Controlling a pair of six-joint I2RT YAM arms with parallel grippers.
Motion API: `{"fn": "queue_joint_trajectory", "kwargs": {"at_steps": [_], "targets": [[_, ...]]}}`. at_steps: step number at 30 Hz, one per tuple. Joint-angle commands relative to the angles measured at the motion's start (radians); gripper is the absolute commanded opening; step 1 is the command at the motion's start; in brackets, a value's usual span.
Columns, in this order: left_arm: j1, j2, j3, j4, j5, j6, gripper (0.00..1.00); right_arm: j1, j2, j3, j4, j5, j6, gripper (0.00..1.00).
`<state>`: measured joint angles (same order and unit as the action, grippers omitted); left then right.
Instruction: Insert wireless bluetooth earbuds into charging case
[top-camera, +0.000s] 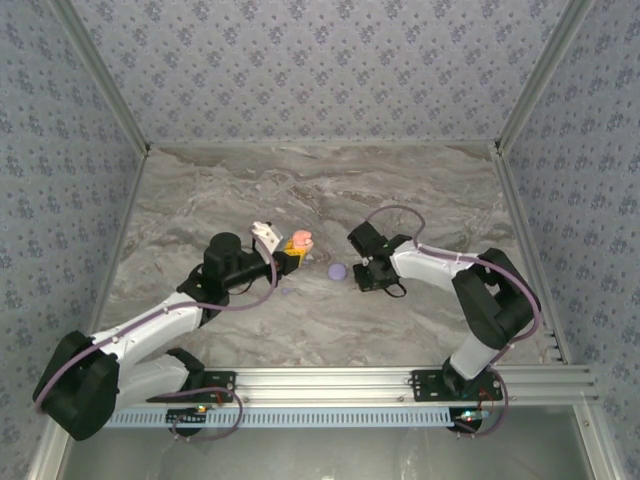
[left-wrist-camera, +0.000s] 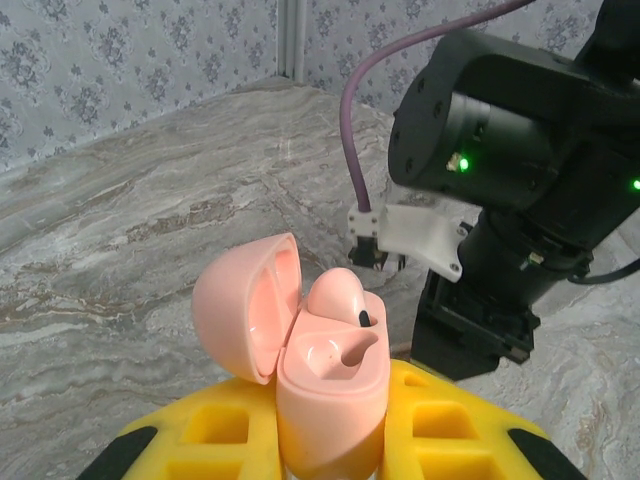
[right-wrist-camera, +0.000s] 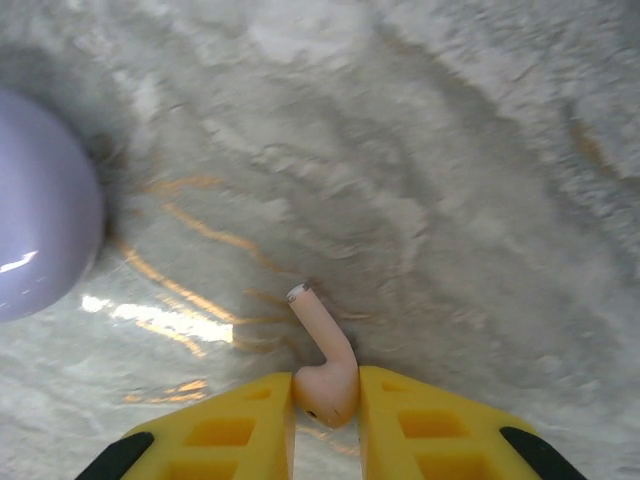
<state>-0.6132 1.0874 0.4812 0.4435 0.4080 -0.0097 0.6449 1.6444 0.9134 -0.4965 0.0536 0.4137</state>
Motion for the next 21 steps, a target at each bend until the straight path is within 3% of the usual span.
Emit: {"fn": "queue_joint_trajectory", "kwargs": {"at_steps": [1, 8, 21], "targets": [[0.001, 0.009, 0.036, 0.017, 0.022, -0.006, 0.18, -0.040, 0.013, 0.023, -0.046, -0.015, -0.073, 0.22], [0.001, 0.015, 0.037, 0.020, 0.020, -0.013, 0.18, -0.113, 0.070, 0.082, -0.071, -0.037, -0.137, 0.24], [-0.001, 0.019, 0.040, 0.014, 0.017, -0.011, 0.18, -0.133, -0.011, 0.105, -0.100, -0.053, -0.146, 0.47]]}}
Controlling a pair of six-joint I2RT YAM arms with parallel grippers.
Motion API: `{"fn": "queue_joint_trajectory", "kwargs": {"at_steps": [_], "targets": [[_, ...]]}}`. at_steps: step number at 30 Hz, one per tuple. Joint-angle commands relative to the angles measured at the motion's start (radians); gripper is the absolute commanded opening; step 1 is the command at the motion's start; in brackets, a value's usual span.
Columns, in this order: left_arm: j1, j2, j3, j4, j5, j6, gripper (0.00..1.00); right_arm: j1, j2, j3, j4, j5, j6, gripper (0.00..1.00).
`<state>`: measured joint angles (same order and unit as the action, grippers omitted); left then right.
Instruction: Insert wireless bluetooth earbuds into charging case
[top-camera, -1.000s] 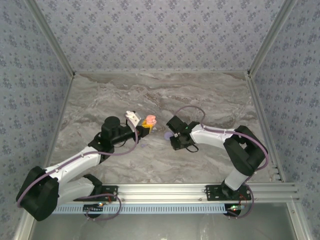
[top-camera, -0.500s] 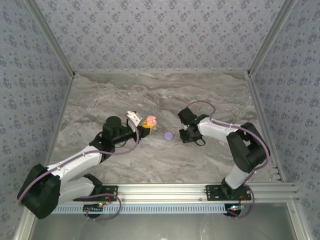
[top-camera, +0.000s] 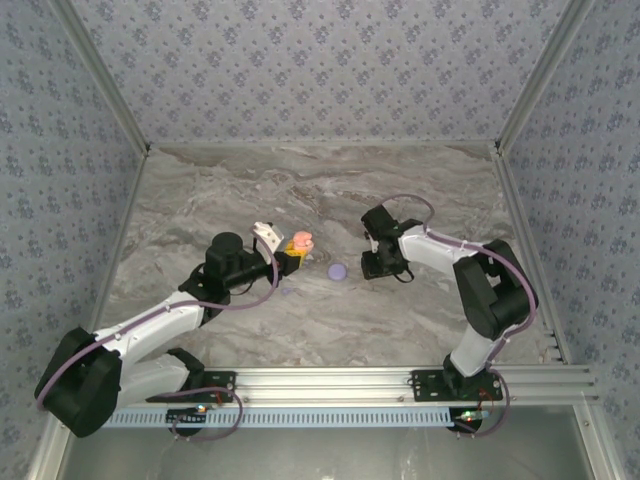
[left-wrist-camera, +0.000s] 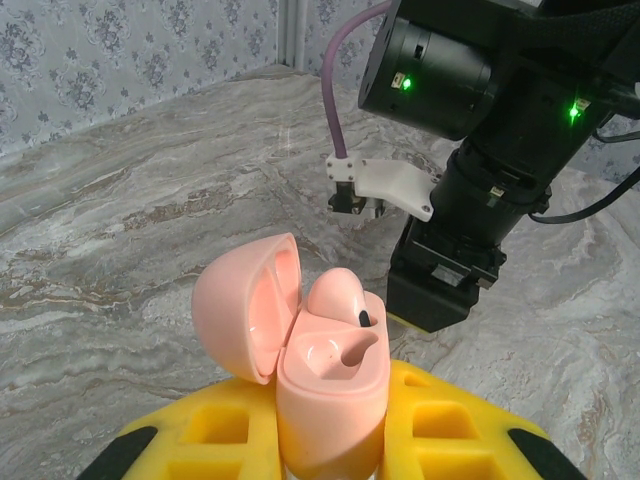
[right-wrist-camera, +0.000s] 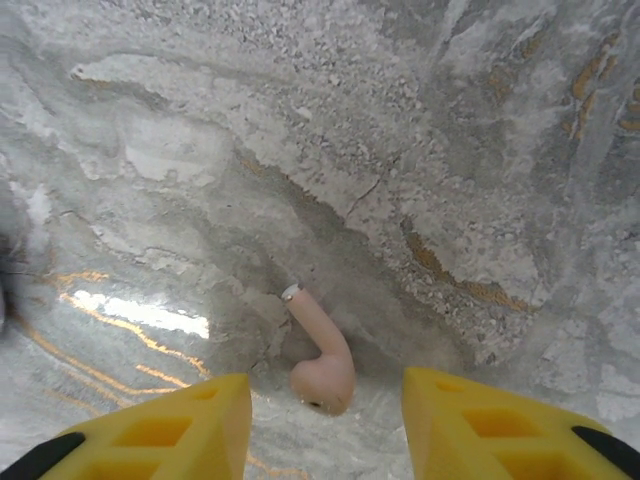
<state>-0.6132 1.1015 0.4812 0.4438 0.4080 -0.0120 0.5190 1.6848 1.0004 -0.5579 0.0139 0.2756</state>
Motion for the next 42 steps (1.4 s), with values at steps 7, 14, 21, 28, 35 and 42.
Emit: {"fn": "queue_joint_trajectory", "kwargs": {"at_steps": [7, 14, 21, 28, 35, 42], "targets": [[0.000, 0.014, 0.045, 0.014, 0.015, -0.009, 0.18, -0.006, -0.132, -0.003, -0.023, -0.086, -0.026, 0.51], [-0.001, 0.030, 0.052, 0.016, 0.017, -0.010, 0.18, 0.003, -0.147, -0.021, 0.001, -0.202, -0.070, 0.47], [-0.001, 0.042, 0.061, 0.014, 0.020, -0.012, 0.18, 0.009, -0.092, -0.020, 0.001, -0.210, -0.066, 0.28], [0.000, 0.047, 0.065, 0.013, 0.020, -0.014, 0.18, 0.008, -0.020, -0.010, -0.004, -0.187, -0.052, 0.20], [-0.002, 0.049, 0.062, 0.012, 0.019, -0.014, 0.17, 0.007, 0.028, 0.007, -0.016, -0.135, -0.026, 0.20], [-0.001, 0.049, 0.060, 0.009, 0.015, -0.011, 0.17, 0.002, 0.038, 0.016, -0.051, -0.031, -0.011, 0.20]]}}
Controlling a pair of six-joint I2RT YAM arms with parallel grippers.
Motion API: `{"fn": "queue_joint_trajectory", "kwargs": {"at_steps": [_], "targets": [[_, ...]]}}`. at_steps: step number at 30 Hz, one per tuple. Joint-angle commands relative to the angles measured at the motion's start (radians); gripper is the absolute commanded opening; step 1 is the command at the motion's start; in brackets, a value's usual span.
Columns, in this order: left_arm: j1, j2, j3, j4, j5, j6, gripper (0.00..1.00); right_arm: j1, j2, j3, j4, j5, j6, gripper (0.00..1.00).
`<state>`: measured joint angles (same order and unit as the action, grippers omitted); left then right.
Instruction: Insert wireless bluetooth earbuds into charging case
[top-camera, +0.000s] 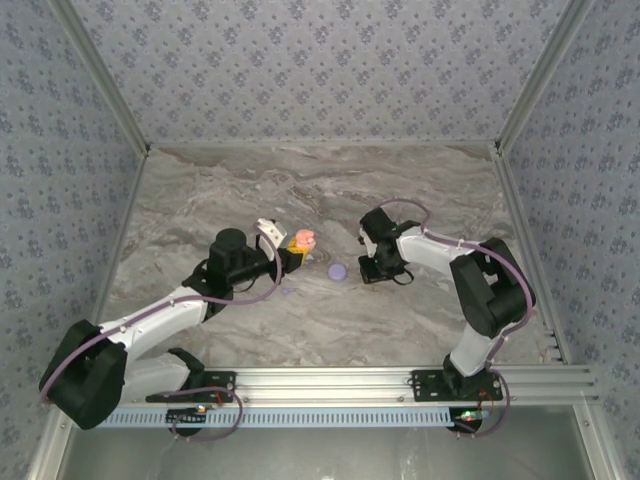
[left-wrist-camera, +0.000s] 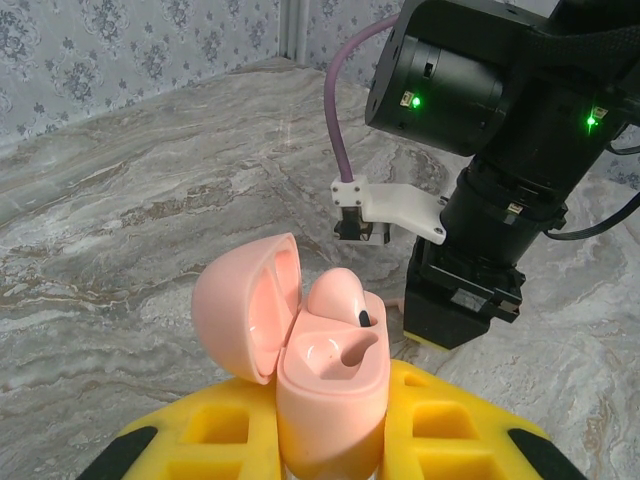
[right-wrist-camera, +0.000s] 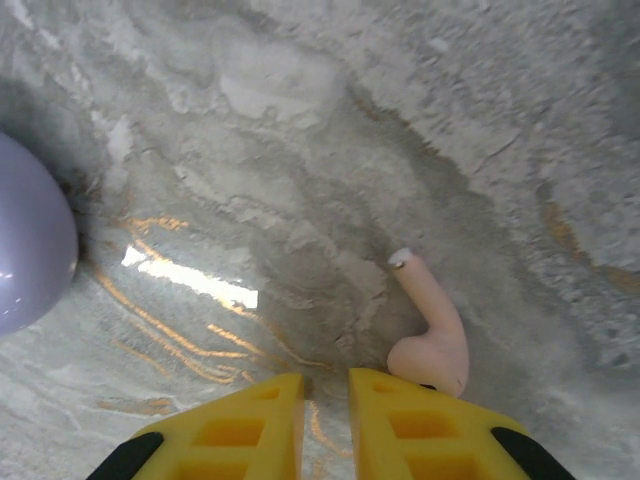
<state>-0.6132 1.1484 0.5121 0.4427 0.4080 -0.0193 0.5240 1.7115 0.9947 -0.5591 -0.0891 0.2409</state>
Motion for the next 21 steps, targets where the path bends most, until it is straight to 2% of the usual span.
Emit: {"fn": "queue_joint_trajectory", "kwargs": {"at_steps": [1, 21], "targets": [[-0.002, 0.003, 0.029, 0.011, 0.015, -0.006, 0.17, -0.005, 0.012, 0.021, -0.065, 0.088, 0.028, 0.20], [-0.002, 0.011, 0.028, 0.004, 0.008, -0.002, 0.17, -0.016, 0.091, 0.133, -0.127, 0.272, 0.058, 0.19]]}}
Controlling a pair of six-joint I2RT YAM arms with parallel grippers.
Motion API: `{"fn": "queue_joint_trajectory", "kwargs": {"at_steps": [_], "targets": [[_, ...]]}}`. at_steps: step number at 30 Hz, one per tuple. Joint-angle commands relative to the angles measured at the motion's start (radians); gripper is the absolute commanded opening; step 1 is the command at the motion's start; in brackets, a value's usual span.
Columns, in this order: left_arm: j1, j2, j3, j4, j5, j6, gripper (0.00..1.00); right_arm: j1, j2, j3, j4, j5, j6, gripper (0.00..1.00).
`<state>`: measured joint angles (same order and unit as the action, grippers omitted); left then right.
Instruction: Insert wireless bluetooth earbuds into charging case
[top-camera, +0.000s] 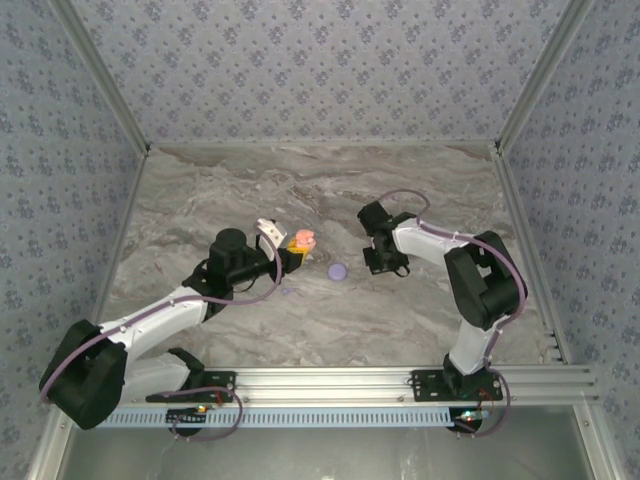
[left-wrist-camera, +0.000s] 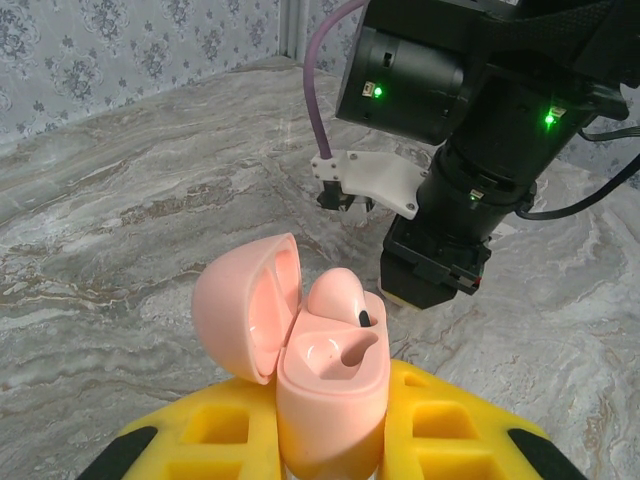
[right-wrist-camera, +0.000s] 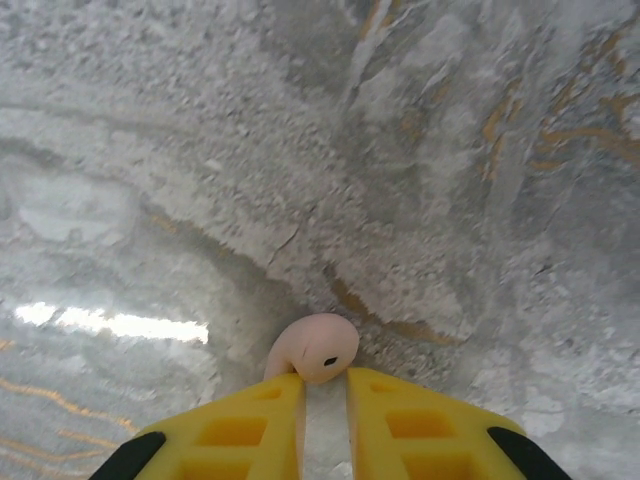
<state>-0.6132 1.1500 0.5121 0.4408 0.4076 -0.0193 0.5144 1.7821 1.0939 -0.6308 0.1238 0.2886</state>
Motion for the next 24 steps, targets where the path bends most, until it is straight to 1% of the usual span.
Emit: {"fn": "queue_joint_trajectory", "kwargs": {"at_steps": [1, 5, 9, 14, 15, 17, 19, 20, 24], "targets": [[-0.003, 0.010, 0.028, 0.006, 0.007, -0.002, 0.17, -0.007, 0.025, 0.041, -0.059, 0.060, 0.006, 0.19], [-0.001, 0.010, 0.028, 0.006, 0.007, 0.000, 0.17, -0.005, 0.023, 0.056, -0.068, 0.060, -0.007, 0.19], [-0.002, 0.010, 0.027, 0.007, 0.007, 0.000, 0.17, -0.006, -0.012, 0.061, -0.082, 0.050, -0.008, 0.21], [-0.003, 0.012, 0.028, 0.009, 0.007, 0.000, 0.17, -0.011, -0.075, 0.058, -0.077, -0.008, 0.007, 0.33], [-0.002, 0.013, 0.028, 0.010, 0.007, 0.000, 0.17, -0.013, -0.079, 0.058, -0.072, -0.022, 0.014, 0.35], [-0.002, 0.013, 0.028, 0.014, 0.010, -0.001, 0.17, -0.016, -0.076, 0.061, -0.067, -0.037, 0.038, 0.43], [-0.002, 0.014, 0.028, 0.016, 0.010, -0.003, 0.17, -0.023, -0.062, 0.067, -0.065, -0.051, 0.071, 0.47], [-0.002, 0.014, 0.027, 0.015, 0.010, -0.003, 0.17, -0.029, -0.055, 0.070, -0.063, -0.060, 0.089, 0.49], [-0.003, 0.011, 0.026, 0.015, 0.010, -0.004, 0.17, -0.047, -0.027, 0.075, -0.049, -0.087, 0.157, 0.49]]}}
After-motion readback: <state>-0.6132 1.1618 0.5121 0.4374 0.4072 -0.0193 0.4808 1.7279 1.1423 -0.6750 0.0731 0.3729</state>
